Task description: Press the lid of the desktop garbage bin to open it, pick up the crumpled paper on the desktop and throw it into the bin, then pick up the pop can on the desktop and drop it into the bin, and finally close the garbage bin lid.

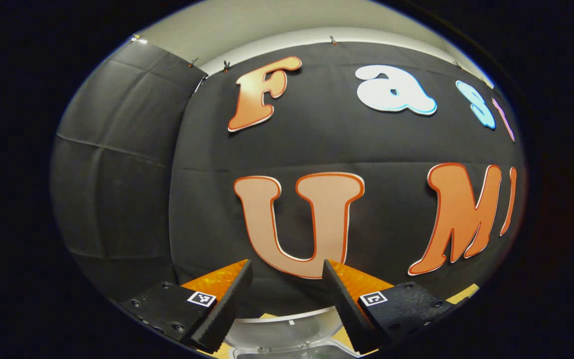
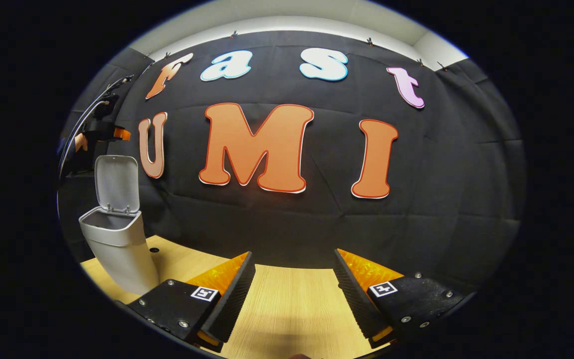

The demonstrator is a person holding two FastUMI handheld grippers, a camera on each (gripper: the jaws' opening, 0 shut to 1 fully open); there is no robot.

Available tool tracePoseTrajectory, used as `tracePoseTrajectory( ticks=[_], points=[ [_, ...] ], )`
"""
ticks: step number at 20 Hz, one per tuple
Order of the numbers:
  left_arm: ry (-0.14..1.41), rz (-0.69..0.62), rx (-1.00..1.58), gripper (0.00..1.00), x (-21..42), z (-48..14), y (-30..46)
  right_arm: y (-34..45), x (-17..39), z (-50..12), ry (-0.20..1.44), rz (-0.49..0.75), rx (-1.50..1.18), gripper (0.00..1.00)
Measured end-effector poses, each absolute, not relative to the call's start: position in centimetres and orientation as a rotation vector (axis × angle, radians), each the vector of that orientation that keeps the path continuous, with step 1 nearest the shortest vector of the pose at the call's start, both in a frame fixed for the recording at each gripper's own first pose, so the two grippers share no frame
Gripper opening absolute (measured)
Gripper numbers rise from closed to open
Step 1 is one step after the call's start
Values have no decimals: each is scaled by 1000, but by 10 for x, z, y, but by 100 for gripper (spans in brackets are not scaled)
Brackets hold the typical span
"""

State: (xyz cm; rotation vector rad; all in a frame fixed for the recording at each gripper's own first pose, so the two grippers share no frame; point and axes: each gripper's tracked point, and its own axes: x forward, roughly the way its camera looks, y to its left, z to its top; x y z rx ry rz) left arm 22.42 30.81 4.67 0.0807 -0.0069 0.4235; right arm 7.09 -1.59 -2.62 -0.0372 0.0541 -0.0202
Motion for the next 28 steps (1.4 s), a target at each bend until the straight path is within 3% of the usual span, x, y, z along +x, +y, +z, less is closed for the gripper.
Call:
tracePoseTrajectory(
  ticks=[6, 12, 28],
  points=[
    [187, 389, 38, 89, 230, -7, 306, -14, 73, -27, 55, -14, -31, 94],
    [278, 331, 35, 89, 218, -14, 285, -8, 75, -28, 56, 9, -31, 94],
    [790, 225, -207, 95, 138, -130, 231, -9, 73, -34, 57, 37, -12, 94]
  ],
)
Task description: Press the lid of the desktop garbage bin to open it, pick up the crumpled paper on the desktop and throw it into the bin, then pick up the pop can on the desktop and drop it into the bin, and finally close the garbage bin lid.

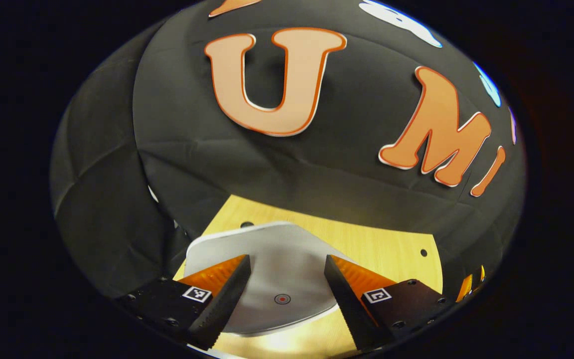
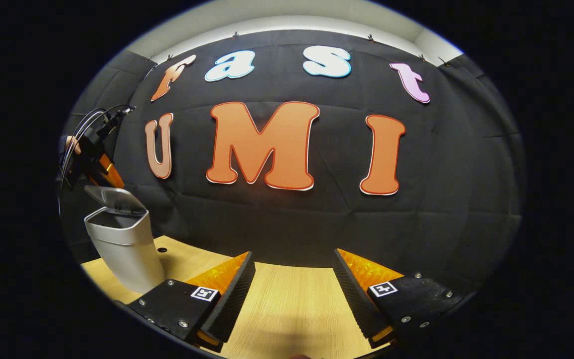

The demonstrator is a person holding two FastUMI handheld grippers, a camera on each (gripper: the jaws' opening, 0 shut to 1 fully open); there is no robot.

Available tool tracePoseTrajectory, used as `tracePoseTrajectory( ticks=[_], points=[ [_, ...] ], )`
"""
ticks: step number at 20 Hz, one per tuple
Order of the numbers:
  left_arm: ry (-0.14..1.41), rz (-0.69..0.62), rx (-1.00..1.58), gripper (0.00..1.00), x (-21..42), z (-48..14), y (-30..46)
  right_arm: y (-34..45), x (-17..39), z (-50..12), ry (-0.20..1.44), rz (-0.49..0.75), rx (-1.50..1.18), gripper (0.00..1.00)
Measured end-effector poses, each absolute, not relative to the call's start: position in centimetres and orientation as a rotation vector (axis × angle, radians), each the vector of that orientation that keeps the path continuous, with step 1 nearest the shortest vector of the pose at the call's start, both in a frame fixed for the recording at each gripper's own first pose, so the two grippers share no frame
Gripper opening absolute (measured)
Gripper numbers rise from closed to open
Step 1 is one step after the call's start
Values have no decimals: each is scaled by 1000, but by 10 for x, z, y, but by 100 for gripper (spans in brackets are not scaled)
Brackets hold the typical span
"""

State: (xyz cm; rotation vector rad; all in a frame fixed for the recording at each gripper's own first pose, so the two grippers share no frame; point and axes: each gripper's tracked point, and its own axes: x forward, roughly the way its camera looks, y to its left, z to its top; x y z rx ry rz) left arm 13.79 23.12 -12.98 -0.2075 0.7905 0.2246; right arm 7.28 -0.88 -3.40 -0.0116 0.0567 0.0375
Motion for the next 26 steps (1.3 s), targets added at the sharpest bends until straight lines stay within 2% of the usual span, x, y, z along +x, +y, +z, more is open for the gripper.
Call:
tracePoseTrajectory(
  ticks=[9, 18, 26],
  points=[
    [1158, 231, -147, 97, 79, -186, 226, -13, 68, -39, 63, 36, -2, 94],
    [1127, 156, -41, 98, 88, -193, 227, -14, 64, -43, 74, 42, 8, 94],
    [1068, 233, -85, 97, 89, -179, 218, -17, 54, -33, 55, 43, 22, 94]
  ],
)
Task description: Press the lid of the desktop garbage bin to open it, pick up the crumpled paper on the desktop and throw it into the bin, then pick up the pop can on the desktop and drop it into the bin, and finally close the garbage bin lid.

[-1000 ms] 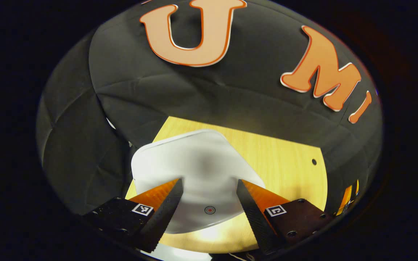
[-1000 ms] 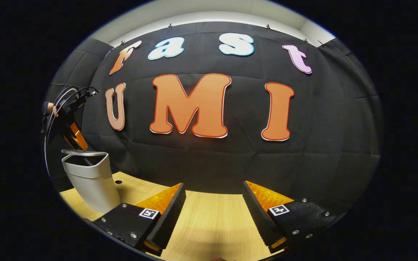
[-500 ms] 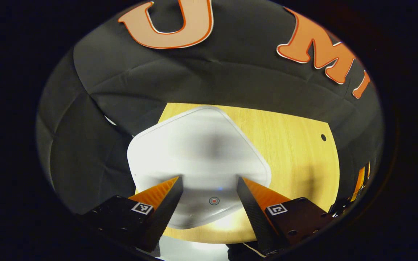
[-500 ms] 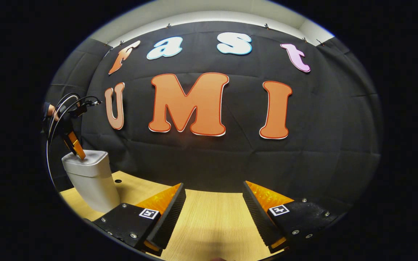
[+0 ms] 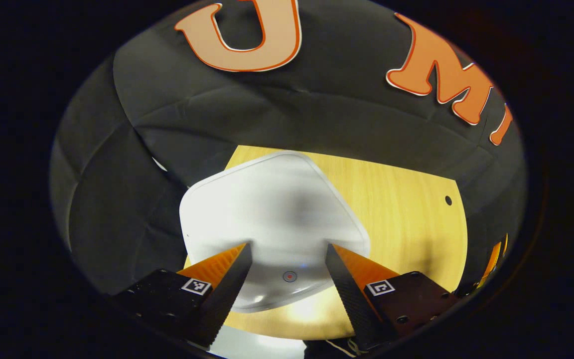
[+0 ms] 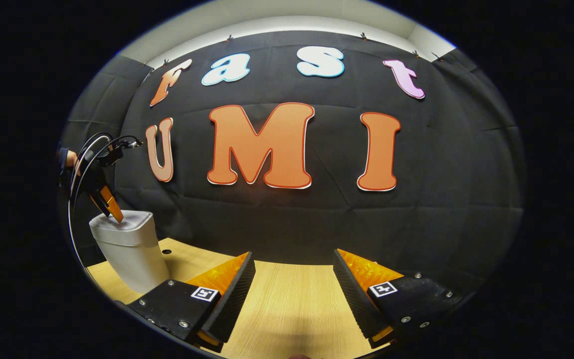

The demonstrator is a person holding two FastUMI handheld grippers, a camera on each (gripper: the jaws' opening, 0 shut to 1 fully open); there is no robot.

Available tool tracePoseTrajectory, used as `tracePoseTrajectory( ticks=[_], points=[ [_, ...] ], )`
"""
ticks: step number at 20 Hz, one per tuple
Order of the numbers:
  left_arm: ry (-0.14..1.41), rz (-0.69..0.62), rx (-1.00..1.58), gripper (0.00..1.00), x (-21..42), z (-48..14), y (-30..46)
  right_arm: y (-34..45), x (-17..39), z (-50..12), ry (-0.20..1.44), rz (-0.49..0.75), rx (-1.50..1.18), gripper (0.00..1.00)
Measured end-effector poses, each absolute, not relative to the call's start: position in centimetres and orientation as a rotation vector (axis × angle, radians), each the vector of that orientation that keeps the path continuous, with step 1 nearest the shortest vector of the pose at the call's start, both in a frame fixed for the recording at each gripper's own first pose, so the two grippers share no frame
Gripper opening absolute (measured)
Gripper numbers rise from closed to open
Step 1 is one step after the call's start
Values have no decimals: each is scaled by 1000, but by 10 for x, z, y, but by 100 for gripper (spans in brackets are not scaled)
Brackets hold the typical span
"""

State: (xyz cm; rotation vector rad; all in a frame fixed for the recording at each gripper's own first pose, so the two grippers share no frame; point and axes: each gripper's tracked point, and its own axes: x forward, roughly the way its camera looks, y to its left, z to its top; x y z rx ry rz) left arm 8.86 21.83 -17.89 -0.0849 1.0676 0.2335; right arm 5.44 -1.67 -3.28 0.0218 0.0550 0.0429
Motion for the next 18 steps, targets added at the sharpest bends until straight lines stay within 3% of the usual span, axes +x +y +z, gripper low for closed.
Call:
tracePoseTrajectory(
  ticks=[4, 8, 18],
  points=[
    [935, 180, -56, 97, 88, -144, 179, -19, 47, -22, 39, 40, 12, 94],
    [704, 111, -36, 96, 93, -117, 129, -19, 38, -7, 9, 37, 0, 94],
    [260, 76, -4, 96, 70, -67, 49, -22, 17, 7, -15, 32, -3, 94]
  ],
)
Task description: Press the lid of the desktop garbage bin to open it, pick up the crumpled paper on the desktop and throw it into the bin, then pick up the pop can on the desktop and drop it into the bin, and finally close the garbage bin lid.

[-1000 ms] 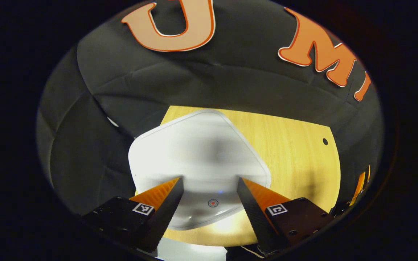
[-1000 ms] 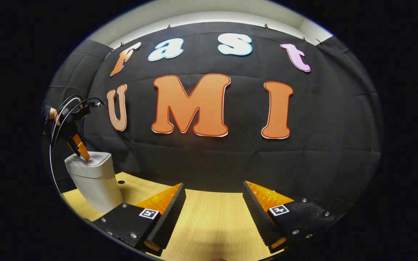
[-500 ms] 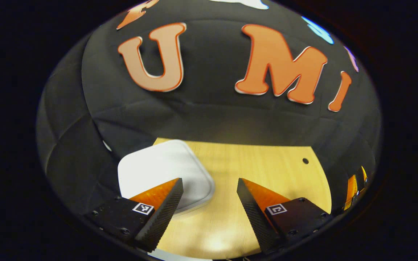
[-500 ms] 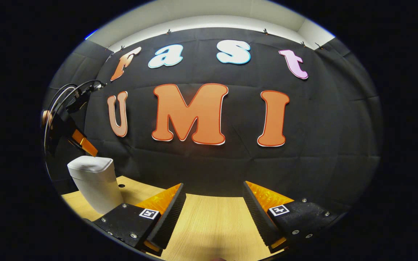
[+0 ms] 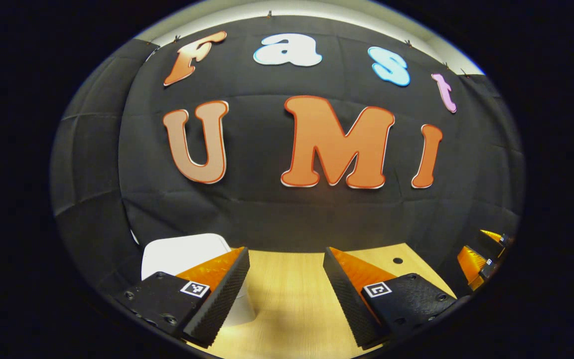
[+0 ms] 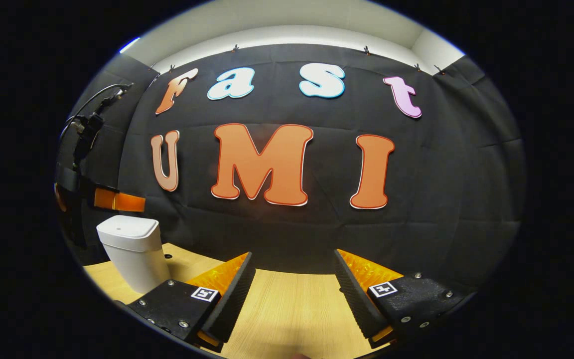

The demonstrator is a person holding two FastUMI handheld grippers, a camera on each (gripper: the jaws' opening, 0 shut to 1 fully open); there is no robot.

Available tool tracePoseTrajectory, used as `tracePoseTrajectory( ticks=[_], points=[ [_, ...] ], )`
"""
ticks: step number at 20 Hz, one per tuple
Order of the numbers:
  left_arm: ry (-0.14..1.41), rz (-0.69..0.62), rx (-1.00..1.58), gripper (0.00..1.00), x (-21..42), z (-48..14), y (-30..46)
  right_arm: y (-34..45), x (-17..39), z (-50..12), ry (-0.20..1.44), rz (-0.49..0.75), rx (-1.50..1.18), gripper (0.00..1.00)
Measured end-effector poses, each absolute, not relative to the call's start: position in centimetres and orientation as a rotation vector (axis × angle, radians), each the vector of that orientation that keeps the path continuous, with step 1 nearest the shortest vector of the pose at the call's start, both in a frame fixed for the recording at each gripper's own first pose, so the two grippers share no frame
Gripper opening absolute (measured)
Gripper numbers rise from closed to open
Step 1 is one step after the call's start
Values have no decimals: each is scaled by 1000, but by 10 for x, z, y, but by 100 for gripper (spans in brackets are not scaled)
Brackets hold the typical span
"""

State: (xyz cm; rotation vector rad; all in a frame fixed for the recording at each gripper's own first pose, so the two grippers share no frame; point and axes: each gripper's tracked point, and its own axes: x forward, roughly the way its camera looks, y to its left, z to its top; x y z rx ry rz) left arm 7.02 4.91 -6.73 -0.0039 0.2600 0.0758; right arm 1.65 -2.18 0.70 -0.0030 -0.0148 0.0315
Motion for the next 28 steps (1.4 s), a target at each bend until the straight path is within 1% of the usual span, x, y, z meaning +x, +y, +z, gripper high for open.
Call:
tracePoseTrajectory(
  ticks=[2, 3, 6, 13, 18, 22, 28],
  points=[
    [127, 82, -4, 96, 67, -45, 39, -19, 13, 10, -23, 32, 4, 94],
    [79, 78, -10, 94, 62, -36, 31, -18, 11, 10, -25, 32, 1, 94],
    [10, 47, -5, 94, 45, -32, 4, -14, 5, 10, -23, 35, -5, 94],
    [-13, 44, 10, 94, 23, -51, -21, -15, -6, 2, -5, 11, 29, 94],
    [14, 28, 11, 94, 17, -73, -41, -14, -10, -4, 11, 11, 37, 94],
    [-20, 16, 54, 94, 16, -73, -55, -15, -11, -8, 16, 11, 17, 94],
    [-18, -15, 37, 94, 16, -80, -67, -15, -11, -11, 22, 12, 24, 94]
  ],
)
